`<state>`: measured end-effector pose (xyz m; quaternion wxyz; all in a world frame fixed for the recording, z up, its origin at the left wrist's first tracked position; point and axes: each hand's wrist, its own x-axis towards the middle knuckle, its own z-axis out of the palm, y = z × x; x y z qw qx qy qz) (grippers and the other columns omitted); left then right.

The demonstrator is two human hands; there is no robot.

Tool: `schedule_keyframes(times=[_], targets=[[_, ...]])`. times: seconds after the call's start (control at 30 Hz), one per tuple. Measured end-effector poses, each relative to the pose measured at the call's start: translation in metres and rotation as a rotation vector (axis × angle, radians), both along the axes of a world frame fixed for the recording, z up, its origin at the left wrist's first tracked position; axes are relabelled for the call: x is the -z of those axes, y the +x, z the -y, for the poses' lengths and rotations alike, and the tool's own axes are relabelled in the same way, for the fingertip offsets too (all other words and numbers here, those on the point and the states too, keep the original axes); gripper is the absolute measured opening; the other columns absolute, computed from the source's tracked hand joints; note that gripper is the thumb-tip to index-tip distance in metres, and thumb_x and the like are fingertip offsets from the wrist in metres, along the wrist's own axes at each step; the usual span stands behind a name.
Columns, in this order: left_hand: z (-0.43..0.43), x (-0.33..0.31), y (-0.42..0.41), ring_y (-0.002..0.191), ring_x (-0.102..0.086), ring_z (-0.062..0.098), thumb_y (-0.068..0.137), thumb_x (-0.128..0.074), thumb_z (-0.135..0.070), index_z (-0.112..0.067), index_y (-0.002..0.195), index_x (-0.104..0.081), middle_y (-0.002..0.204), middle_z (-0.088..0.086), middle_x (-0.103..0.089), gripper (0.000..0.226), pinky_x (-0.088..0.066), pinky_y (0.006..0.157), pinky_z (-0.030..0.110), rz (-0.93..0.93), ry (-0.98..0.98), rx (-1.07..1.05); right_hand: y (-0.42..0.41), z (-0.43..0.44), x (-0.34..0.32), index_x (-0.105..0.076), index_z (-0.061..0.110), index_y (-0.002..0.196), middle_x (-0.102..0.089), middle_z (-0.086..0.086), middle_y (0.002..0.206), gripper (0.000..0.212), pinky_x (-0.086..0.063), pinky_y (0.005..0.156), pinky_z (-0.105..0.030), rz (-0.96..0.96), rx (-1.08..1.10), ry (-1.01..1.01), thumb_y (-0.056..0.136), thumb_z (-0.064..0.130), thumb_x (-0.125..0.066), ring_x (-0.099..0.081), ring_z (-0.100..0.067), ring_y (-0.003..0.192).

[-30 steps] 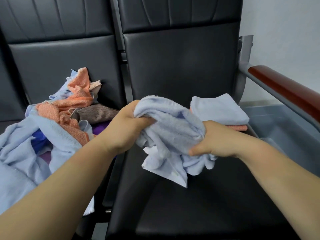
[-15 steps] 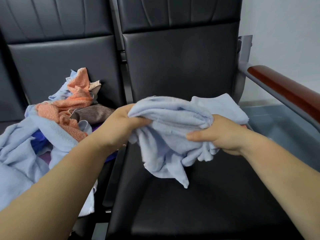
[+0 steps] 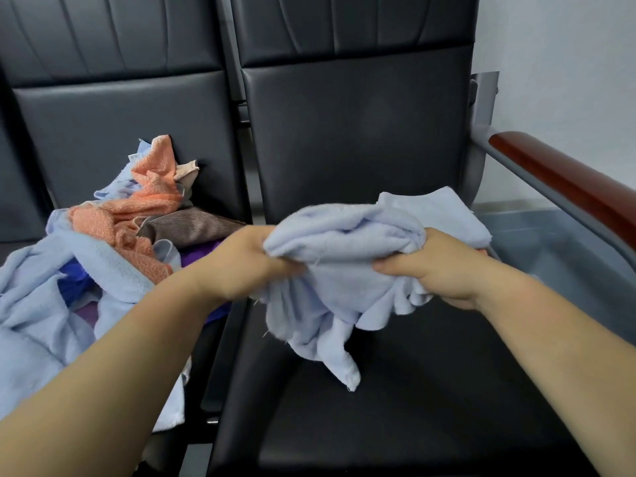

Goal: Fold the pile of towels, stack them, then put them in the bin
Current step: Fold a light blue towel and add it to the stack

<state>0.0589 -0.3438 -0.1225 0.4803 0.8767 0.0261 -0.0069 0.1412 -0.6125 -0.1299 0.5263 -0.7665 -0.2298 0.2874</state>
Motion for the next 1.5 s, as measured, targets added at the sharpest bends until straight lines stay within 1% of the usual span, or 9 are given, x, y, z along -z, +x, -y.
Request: schedule_keyframes(times=[0.17,0.27,0.47,0.63,0.8,0.93,1.07,1.33,1.5], targets=[[0.009,-0.006,0.002,0.047,-0.055,0.019,0.091,-0.058,-0.011,-0.02,0.096,-0.076,0.056,0.009,-0.06,0.02,-0.044,0.047,0.029,0.208,-0.461,0.029,-0.004,-0.001,0.0,-0.071,0.012,0.087,-0.059,-0.006,0.056,0.018,-0.047,0.055,-0.033,0.174,-0.033,-0.196,0.079,0.017,-0.086,-0.055,-0.021,0.054],[0.012,-0.004,0.003,0.1,-0.072,0.033,0.091,-0.068,-0.008,-0.003,0.119,-0.068,0.107,0.024,-0.072,0.028,-0.06,0.084,0.042,0.128,-0.572,0.17,-0.003,-0.007,0.004,-0.059,0.016,0.073,-0.053,0.005,0.048,0.02,-0.043,0.05,-0.028,0.372,0.065,-0.437,0.081,0.021,-0.077,-0.052,-0.013,0.048],[-0.001,0.003,0.007,0.065,-0.048,0.012,0.071,-0.086,-0.019,-0.015,0.072,-0.063,0.068,-0.002,-0.062,0.024,-0.051,0.066,0.038,0.035,0.562,0.133,0.003,-0.001,-0.002,-0.056,0.016,0.07,-0.052,-0.007,0.056,0.026,-0.03,0.049,-0.026,0.23,0.073,-0.3,0.095,0.022,-0.053,-0.044,-0.016,0.053],[-0.006,-0.002,0.003,0.063,-0.062,0.021,0.093,-0.069,-0.017,-0.01,0.086,-0.073,0.072,0.013,-0.072,0.01,-0.045,0.054,0.028,0.155,-0.086,-0.079,-0.001,-0.003,0.001,-0.077,0.018,0.099,-0.056,-0.019,0.071,0.013,-0.043,0.05,-0.035,0.073,0.06,0.049,0.088,0.024,-0.079,-0.047,-0.03,0.053],[0.008,-0.003,0.004,0.105,-0.069,0.045,0.09,-0.071,-0.012,0.001,0.118,-0.068,0.112,0.031,-0.069,0.031,-0.056,0.089,0.053,0.125,-0.529,0.019,-0.008,-0.006,-0.003,-0.065,0.013,0.079,-0.07,-0.008,0.061,0.021,-0.054,0.059,-0.036,0.277,-0.066,-0.39,0.079,0.025,-0.081,-0.066,-0.024,0.054],[0.007,-0.004,0.0,0.104,-0.072,0.035,0.076,-0.087,-0.009,-0.005,0.103,-0.073,0.104,0.018,-0.075,0.031,-0.058,0.09,0.046,-0.05,-0.079,0.224,-0.003,-0.012,0.0,-0.057,0.016,0.066,-0.06,0.001,0.054,0.026,-0.043,0.051,-0.024,0.467,0.053,-0.576,0.089,0.025,-0.065,-0.055,-0.014,0.054],[0.004,-0.001,0.004,0.064,-0.051,0.021,0.07,-0.078,-0.013,-0.011,0.072,-0.062,0.069,0.007,-0.063,0.017,-0.052,0.066,0.041,-0.103,0.653,0.124,-0.007,-0.012,-0.009,-0.033,0.022,0.052,-0.037,0.0,0.047,0.043,-0.021,0.043,-0.019,0.147,-0.019,-0.284,0.092,0.007,-0.044,-0.03,-0.012,0.044],[0.0,-0.013,-0.003,0.071,-0.072,0.031,0.093,-0.065,-0.007,0.003,0.095,-0.071,0.08,0.021,-0.074,0.012,-0.056,0.061,0.032,0.042,-0.395,0.009,-0.002,-0.002,-0.005,-0.074,0.013,0.1,-0.074,-0.015,0.077,0.029,-0.051,0.06,-0.033,0.163,-0.058,-0.248,0.079,0.026,-0.088,-0.068,-0.021,0.065],[-0.003,-0.014,-0.001,0.102,-0.074,0.025,0.084,-0.078,-0.001,-0.002,0.112,-0.07,0.106,0.014,-0.076,0.029,-0.059,0.083,0.031,-0.041,-0.283,0.225,0.005,0.001,0.003,-0.061,0.014,0.081,-0.064,-0.005,0.053,0.024,-0.048,0.053,-0.027,0.301,-0.021,-0.519,0.078,0.027,-0.081,-0.062,-0.012,0.049]])
